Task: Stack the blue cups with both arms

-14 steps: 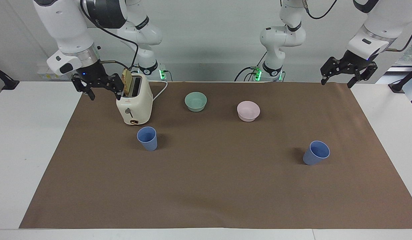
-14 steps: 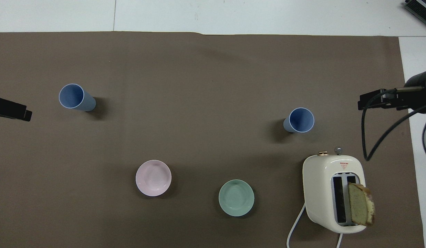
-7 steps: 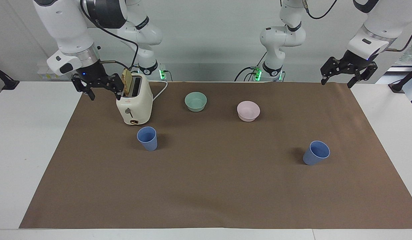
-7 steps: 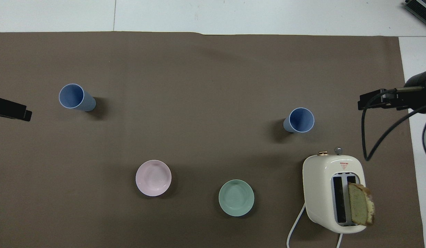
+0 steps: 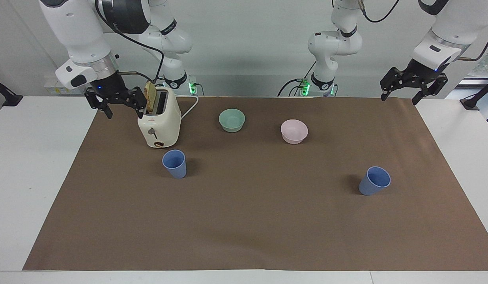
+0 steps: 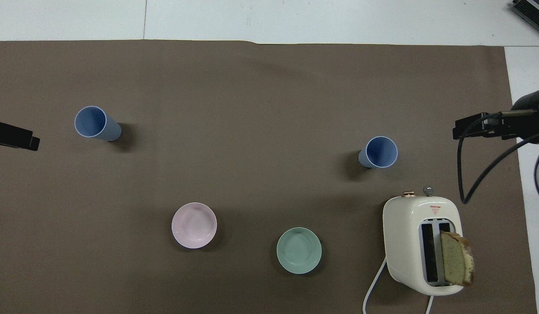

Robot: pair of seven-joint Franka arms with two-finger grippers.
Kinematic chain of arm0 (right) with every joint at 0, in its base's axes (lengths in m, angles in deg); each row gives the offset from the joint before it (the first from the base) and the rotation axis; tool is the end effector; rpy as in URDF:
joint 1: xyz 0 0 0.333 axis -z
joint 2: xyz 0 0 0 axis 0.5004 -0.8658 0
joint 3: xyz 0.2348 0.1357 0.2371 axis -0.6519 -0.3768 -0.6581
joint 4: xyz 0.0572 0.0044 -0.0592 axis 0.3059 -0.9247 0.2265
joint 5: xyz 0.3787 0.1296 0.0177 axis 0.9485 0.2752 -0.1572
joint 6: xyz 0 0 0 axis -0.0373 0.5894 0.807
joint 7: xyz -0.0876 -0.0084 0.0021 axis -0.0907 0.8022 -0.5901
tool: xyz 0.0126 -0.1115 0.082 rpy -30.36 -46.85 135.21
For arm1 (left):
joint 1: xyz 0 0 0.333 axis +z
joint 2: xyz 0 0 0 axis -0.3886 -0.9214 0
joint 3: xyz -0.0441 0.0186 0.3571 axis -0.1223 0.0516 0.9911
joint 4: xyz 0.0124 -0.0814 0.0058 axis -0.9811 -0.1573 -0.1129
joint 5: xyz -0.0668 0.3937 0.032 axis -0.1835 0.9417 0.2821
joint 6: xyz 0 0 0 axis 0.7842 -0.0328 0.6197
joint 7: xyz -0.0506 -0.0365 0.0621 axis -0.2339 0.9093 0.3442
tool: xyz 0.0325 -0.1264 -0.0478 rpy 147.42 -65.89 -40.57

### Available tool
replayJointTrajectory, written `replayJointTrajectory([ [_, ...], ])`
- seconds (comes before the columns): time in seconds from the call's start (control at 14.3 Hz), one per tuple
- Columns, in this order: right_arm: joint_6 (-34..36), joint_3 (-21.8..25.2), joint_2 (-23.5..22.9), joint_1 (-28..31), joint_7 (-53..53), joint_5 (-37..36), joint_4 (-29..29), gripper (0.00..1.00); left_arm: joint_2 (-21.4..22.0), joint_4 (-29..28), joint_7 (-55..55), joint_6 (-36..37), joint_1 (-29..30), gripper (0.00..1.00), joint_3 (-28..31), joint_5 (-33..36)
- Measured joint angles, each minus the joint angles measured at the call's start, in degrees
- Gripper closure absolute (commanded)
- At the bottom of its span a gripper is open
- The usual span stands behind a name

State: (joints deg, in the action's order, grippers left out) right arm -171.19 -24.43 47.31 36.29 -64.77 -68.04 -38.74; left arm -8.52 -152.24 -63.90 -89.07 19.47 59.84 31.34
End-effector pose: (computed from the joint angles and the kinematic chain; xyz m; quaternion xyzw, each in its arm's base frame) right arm 0.5802 0.0058 0.6239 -0.9998 0.0099 -0.0199 0.0022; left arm 0.5573 -0.0233 0.6791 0.9951 -0.0966 0.0052 0.0180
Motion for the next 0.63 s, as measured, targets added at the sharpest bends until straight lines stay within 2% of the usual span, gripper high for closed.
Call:
replayJointTrajectory([
  [0.28, 0.00, 0.00, 0.00, 0.00, 0.00, 0.00, 0.00, 0.00, -1.38, -0.66, 0.00, -5.20, 0.02, 0.00, 0.04, 0.03],
  [0.63, 0.00, 0.00, 0.00, 0.00, 0.00, 0.00, 0.00, 0.00, -8.89, -4.04, -0.01, -18.35, 1.46, 0.00, 0.18, 0.05],
])
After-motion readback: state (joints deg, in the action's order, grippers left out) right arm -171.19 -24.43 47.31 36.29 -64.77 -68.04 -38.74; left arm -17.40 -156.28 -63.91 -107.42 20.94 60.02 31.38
